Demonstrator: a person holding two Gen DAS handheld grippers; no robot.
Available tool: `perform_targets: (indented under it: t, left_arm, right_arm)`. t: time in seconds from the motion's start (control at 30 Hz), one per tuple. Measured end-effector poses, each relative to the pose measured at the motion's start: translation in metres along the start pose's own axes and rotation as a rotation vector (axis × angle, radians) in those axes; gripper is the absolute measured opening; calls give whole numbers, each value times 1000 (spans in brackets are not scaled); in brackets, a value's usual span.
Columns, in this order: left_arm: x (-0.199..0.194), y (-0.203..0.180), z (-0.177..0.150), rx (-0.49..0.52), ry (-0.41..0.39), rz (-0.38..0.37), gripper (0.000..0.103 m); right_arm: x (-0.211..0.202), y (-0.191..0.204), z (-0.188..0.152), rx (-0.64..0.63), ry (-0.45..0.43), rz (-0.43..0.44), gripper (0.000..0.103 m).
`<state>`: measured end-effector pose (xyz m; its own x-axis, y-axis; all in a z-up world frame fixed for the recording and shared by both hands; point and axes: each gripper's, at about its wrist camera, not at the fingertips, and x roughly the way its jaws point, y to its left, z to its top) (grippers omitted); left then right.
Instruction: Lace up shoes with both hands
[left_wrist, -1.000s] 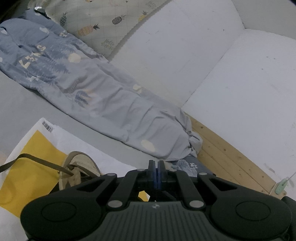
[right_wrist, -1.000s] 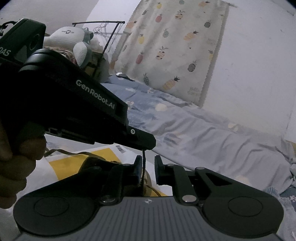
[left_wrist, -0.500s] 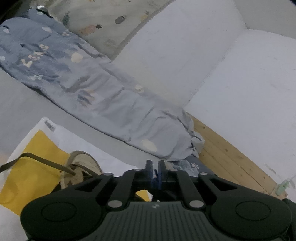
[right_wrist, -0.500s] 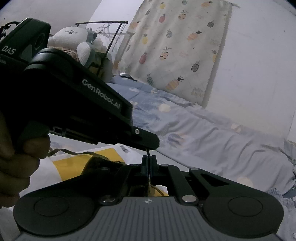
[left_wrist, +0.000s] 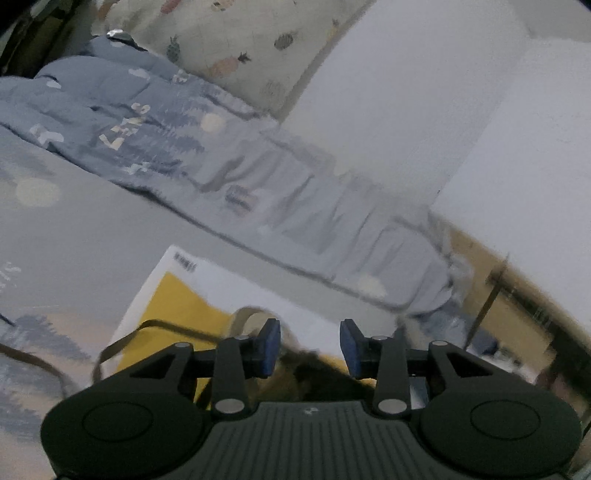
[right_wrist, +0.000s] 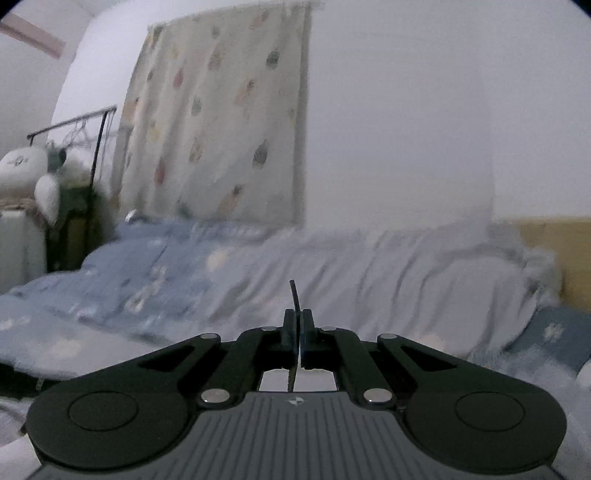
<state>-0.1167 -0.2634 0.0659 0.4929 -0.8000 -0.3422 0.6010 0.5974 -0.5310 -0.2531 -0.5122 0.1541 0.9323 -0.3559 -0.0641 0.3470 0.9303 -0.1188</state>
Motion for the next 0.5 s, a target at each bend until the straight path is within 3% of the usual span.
perform_targets:
  t: [0.1, 0.2, 0.37, 0.5]
  left_arm:
    - [2, -2, -4, 54, 49, 24, 34]
    - [5, 0, -9, 87, 92, 36, 34]
    - [9, 5, -12, 89, 122, 40, 32]
    - [10, 12, -11, 72, 130, 23, 31]
  right_arm:
    - [-3, 0, 14, -45, -72, -23, 0]
    - [-2, 20, 21, -78, -62, 44, 0]
    - [7, 80, -5, -267, 83, 271, 0]
    - [11, 111, -28, -433, 177, 381, 0]
